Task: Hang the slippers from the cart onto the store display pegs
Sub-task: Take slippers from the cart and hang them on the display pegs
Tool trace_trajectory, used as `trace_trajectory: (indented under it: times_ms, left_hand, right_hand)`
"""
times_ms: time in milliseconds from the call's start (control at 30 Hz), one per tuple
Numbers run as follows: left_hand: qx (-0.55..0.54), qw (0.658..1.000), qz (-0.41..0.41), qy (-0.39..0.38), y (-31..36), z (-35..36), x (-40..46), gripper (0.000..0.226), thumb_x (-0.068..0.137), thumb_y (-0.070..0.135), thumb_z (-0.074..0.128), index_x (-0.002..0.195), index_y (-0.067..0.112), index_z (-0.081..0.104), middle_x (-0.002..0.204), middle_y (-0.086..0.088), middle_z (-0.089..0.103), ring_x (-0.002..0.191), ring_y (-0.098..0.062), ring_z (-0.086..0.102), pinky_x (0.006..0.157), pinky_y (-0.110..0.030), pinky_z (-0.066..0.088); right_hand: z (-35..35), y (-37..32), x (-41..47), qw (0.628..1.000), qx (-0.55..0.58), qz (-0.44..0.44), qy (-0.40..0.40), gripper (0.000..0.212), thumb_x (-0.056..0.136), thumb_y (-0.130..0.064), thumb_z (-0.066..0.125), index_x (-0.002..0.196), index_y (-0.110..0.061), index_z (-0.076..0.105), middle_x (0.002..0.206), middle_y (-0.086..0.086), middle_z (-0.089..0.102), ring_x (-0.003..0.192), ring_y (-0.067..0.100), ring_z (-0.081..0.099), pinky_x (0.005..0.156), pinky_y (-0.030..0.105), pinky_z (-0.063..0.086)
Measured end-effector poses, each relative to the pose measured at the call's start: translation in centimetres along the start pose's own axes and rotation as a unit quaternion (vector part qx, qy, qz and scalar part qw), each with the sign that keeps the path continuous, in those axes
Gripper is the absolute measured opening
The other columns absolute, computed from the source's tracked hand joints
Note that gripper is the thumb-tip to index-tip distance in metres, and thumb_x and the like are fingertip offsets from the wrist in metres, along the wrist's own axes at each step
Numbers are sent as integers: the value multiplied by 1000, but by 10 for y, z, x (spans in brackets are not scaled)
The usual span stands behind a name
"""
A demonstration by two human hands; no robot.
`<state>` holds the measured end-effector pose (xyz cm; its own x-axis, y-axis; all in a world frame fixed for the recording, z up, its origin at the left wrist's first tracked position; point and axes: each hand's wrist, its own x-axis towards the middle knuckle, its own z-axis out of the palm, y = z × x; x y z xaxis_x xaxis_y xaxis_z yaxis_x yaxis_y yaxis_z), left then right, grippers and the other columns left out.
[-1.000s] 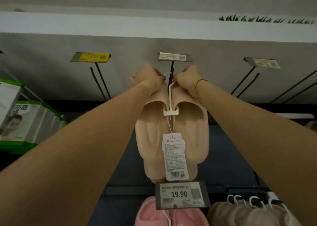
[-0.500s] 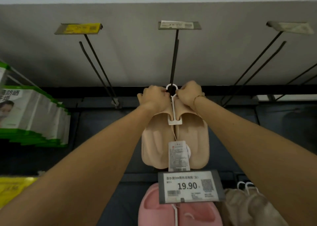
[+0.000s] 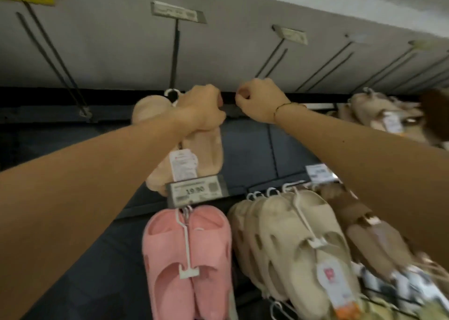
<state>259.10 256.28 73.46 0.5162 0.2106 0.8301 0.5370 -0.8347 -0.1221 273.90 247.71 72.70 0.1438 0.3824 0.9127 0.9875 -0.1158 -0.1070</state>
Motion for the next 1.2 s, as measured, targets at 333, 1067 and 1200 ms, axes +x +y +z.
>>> trace_trajectory:
  times_ms: [333,1067,1200]
  left_hand:
    - [-230,947,202,-97,267,76,-61,38,83,38,60,112,14,67,115,-13,67,107,-37,62,92,-46,54]
    - [-286,646,359,-610,744,391,-550,42,88,37,57,116,7,60,125,-19,62,118,-38,58,97,-44,50]
    - [-292,618,329,-652,794,431,-572,58,80,54,57,115,8,60,126,-16,60,122,-34,56,99,-40,47]
  right_hand:
    - [-192,160,-251,875,-383,212,-206,39,98,-35,45,121,-11,66,125,17,64,112,37,59,92,39,51]
    - [-301,369,-890,551,-263,707,-356,45,95,-51,46,97,-13,70,103,14,68,94,33,62,79,31,49]
    - [-277,420,-951,532,-219,743,-341,39,98,-43,50,112,-11,65,110,18,68,101,35,63,81,37,51]
